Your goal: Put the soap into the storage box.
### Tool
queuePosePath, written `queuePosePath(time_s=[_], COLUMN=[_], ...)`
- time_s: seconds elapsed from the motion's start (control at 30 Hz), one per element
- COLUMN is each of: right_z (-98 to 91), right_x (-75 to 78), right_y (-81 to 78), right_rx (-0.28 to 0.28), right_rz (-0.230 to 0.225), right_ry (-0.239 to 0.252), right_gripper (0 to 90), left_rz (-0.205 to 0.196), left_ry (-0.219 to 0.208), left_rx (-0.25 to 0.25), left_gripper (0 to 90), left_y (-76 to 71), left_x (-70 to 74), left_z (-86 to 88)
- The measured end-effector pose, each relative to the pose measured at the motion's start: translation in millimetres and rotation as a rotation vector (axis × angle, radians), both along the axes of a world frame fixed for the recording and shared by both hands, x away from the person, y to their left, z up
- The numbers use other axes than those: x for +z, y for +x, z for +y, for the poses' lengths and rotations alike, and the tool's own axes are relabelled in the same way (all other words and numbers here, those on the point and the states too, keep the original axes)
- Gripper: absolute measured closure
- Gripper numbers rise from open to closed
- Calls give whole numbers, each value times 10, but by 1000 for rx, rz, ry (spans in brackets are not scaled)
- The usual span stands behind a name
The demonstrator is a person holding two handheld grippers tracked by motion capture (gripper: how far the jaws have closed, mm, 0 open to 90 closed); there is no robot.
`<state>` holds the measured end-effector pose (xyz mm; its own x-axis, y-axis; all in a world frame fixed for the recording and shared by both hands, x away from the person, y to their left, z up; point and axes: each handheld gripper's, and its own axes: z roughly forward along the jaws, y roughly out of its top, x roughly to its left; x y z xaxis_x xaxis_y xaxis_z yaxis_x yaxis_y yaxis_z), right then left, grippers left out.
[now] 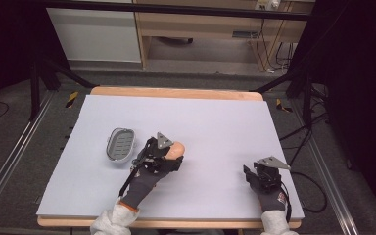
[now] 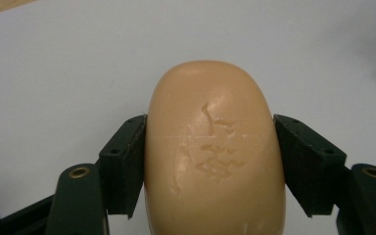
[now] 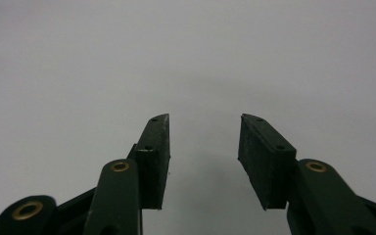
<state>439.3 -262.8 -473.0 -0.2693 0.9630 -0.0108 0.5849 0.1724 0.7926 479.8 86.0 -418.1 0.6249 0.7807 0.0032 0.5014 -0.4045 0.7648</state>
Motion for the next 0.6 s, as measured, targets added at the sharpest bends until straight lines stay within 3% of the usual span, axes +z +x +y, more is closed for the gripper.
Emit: queuePosePath(time_s=[0.6], right_z=[2], right_x=[-8], right_y=[9], right_rx=[-2], right_rz=[5], right_ry=[-4], right_gripper=[551], left_rz=[-22], left_ry=[-17], left_rx=[22], left_gripper=[317], left_y=[-74], left_x=[142], left_z=[256])
